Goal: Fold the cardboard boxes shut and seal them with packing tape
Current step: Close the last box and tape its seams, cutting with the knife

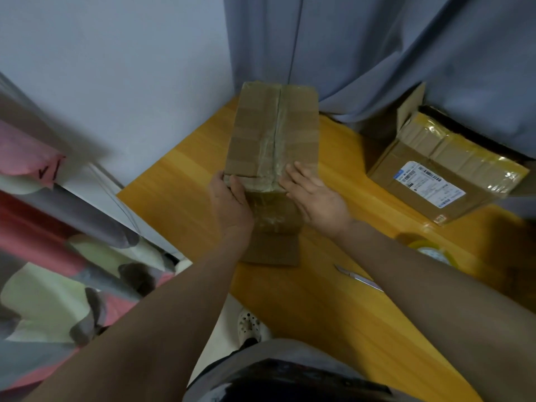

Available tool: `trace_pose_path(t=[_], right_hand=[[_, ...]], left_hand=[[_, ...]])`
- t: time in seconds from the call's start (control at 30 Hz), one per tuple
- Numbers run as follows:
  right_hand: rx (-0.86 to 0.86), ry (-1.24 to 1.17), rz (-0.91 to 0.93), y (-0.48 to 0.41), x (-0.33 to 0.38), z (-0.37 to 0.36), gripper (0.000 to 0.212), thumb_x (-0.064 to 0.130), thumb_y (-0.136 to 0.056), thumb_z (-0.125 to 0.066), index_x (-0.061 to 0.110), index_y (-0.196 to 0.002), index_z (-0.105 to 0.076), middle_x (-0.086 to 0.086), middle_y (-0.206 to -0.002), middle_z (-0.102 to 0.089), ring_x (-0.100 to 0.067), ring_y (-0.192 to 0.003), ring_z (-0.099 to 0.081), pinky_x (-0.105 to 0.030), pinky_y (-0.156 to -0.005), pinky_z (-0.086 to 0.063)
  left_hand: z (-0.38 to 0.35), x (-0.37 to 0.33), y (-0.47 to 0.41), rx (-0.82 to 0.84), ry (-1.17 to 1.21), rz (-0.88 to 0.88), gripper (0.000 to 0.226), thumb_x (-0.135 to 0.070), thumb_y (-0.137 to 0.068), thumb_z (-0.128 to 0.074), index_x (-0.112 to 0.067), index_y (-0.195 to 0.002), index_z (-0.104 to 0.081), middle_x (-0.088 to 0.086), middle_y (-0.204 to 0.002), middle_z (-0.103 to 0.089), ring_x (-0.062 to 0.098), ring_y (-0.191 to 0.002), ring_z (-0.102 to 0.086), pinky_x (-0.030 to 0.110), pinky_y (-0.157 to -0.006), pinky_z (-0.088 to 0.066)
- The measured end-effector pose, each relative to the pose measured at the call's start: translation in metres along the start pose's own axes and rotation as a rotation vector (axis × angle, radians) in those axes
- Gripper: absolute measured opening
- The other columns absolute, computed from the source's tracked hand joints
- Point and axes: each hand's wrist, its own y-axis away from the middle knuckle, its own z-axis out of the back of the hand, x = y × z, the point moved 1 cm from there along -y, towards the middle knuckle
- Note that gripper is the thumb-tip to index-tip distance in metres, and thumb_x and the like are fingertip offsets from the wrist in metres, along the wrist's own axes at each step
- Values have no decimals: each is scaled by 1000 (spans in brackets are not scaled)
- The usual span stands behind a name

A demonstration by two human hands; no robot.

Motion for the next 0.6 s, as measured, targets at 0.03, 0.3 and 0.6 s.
trace_pose_path(t=[0.03,0.3,0.6], right_hand=[[38,-111,-7,2,-1,7,43,6,-88,-58,9,-131,-55,-12,-142,-47,-29,-137,-37,-41,-97,-48],[-23,-842,-1138,-24,-7,44,72,44,-91,-58,13,-148,-27,-7,-147,-40,-25,-131,-43,-36,-107,-38],[-216,-1135,-918,-44,-5,73,49,-13,-82,-60,7,-125,-50,2,-116,-58,-9,-107,-55,-19,-78,-52]], left_hand=[[1,-2,1,7,-4,24,35,-27,-101,-31,-4,-119,-50,5,-102,-50,19,-86,-48,30,-71,-37],[23,-30,-56,321,-141,298,59,-42,-92,-54,-9,-140,-43,9,-138,-50,26,-122,-50,42,-100,-44],[40,-69,-63,398,267,116,49,16,-72,-70,-3,-115,-54,4,-101,-64,9,-82,-62,20,-75,-55]])
